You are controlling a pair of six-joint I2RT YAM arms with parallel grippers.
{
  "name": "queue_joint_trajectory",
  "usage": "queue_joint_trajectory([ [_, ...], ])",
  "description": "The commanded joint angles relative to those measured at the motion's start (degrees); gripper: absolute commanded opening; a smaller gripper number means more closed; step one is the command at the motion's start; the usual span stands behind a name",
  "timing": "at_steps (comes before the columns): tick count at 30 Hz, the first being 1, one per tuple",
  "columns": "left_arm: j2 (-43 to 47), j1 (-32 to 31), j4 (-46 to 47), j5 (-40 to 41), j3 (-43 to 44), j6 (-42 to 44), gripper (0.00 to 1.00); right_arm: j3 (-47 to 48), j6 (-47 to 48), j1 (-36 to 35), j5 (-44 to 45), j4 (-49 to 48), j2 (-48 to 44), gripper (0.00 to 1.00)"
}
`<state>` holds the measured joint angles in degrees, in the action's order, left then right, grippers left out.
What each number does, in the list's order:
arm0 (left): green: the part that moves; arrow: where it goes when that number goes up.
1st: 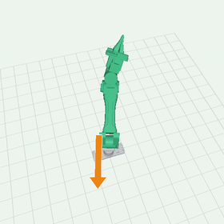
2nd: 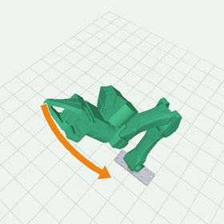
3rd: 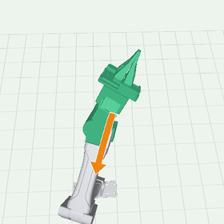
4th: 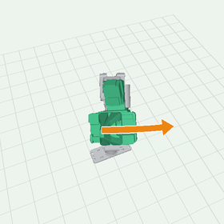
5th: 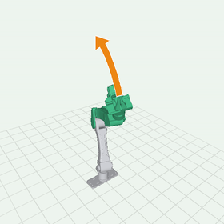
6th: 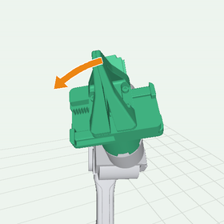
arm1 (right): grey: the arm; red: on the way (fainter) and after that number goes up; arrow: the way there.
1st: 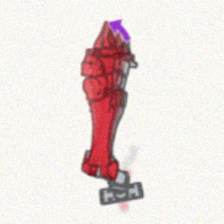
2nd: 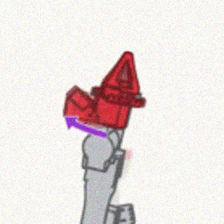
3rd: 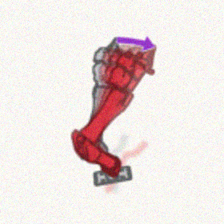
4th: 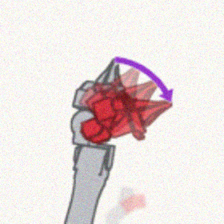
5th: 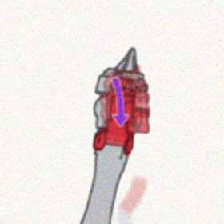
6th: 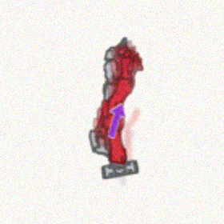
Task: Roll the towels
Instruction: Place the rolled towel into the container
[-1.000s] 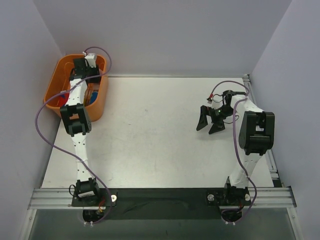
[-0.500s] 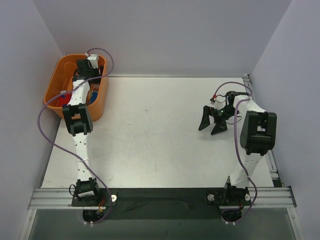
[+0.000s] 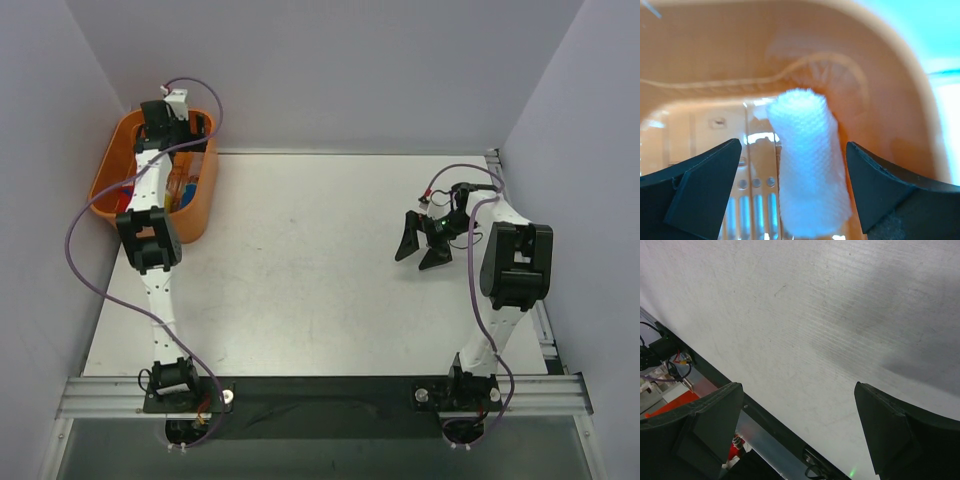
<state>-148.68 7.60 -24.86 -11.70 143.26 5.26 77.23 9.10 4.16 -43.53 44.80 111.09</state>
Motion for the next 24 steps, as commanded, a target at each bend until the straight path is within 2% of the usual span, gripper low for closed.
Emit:
queue_joint_trajectory([
  [1,10.25,0.14,0.78,1.16,0.27,1.42,0.97,0.9,0.74,0.49,-2.44,3.19,-2.63,1.0],
  [6,16.13,0.75,-1.68,3.96,-0.44,4.84,0.97,3.01,0.56,0.49,-2.62,3.37,-3.68,1.0],
  [10,22.9,0.05,-7.19,5.82,-1.84,7.31,0.97,5.29,0.48,1.37,-1.91,3.46,-6.14,1.0],
  [15,34.41,-5.83,-15.9,5.64,-8.34,12.31,0.97,8.63,-0.49,4.18,-1.04,3.19,-8.6,1.0],
  [18,40.56,-9.7,-22.06,1.44,-15.53,9.0,0.97,9.69,-0.75,5.15,0.97,3.28,-11.58,1.0],
  [19,42.06,-10.57,-23.46,0.12,-21.3,7.07,0.97,9.69,-0.84,5.24,1.51,3.28,-12.38,1.0],
  [20,44.85,-10.93,-23.83,-3.03,-24.31,3.31,0.97,9.43,-0.84,5.24,2.3,3.37,-13.26,1.0],
  [22,47.68,-11.81,-24.09,-7.08,-30.91,0.99,0.97,8.2,-1.45,5.24,4.66,3.02,-16.24,1.0],
  [24,51.46,-14.18,-23.22,-6.85,-39.7,0.11,0.97,5.31,-2.59,5.15,5.73,2.06,-19.75,1.0],
])
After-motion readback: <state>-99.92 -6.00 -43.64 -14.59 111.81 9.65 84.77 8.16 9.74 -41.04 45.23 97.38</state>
